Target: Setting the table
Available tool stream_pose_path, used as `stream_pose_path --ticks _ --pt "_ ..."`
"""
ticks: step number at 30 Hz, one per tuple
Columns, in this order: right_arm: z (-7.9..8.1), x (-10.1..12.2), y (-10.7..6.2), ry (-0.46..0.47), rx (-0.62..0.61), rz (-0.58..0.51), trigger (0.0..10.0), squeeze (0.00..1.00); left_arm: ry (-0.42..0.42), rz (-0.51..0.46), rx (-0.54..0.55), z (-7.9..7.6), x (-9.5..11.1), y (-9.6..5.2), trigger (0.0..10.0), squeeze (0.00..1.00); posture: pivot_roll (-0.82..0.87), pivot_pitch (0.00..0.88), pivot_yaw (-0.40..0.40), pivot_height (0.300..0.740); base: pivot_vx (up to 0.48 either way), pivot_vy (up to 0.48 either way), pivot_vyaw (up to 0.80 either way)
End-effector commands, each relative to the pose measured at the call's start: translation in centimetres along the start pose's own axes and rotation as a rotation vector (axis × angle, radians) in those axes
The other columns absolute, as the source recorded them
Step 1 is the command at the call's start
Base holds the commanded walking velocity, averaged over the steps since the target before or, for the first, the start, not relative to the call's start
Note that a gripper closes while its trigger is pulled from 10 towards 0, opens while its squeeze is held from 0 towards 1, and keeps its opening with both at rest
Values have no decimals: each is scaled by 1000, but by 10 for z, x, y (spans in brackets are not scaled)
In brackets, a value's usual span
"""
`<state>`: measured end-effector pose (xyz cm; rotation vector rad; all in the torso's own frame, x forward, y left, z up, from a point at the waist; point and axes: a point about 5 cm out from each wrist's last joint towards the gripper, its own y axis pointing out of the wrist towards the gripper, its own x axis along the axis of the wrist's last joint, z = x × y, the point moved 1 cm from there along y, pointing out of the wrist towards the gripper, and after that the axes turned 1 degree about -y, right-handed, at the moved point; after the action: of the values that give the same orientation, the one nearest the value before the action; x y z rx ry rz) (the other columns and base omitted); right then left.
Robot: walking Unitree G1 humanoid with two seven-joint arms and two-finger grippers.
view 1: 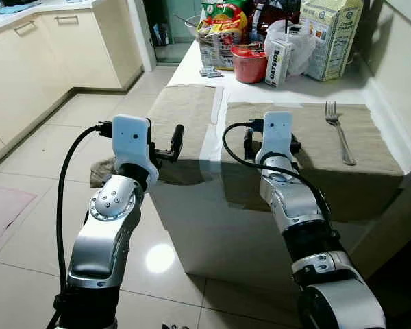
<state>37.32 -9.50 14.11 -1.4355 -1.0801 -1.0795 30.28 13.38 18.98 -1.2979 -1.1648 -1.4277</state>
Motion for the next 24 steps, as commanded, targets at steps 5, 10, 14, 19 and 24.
stream_pose_path --ticks 5,10,14,19,24 --pt "5 -45 -6 -23 23 192 10000 0 19 -23 23 6 7 -1 10000 0 -140 1 138 740 0 0 0" --pt "6 -58 -9 -4 36 243 0 0 21 -23 23 5 7 -1 10000 0 -139 0 136 740 0 0 0" --pt "8 -61 -10 3 44 253 0 0 21 -23 22 5 7 -1 10000 0 -139 0 135 740 0 0 0" --pt "9 -61 -11 11 47 246 0 0 26 -25 22 5 7 -1 10000 0 -139 0 136 740 0 0 0" --pt "10 -60 -11 17 53 237 0 0 31 -26 20 6 7 -1 10000 0 -139 0 137 740 0 0 0"
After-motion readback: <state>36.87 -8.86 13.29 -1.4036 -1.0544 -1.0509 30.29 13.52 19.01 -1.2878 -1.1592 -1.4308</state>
